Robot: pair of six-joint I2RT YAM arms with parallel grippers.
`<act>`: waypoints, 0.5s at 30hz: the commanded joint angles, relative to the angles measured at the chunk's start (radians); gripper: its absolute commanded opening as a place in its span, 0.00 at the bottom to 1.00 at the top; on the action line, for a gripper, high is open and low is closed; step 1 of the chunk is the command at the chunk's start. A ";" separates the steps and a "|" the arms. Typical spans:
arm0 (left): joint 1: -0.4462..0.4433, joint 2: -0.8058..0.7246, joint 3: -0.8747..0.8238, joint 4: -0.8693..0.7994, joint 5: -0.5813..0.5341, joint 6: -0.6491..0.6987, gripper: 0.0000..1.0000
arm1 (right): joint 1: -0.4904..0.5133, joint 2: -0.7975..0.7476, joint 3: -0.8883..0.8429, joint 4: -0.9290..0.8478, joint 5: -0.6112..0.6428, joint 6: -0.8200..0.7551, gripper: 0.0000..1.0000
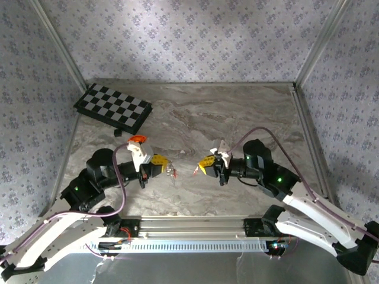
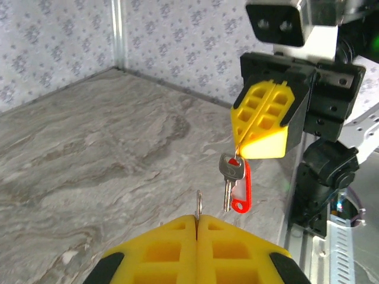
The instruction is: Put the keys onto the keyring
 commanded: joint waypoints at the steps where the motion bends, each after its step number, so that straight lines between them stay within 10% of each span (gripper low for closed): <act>1: 0.002 0.023 0.055 0.079 0.093 0.020 0.00 | -0.001 -0.011 0.081 -0.067 -0.069 -0.039 0.00; 15: -0.050 0.130 0.077 0.193 0.134 0.013 0.00 | 0.038 0.038 0.198 -0.133 -0.024 -0.085 0.00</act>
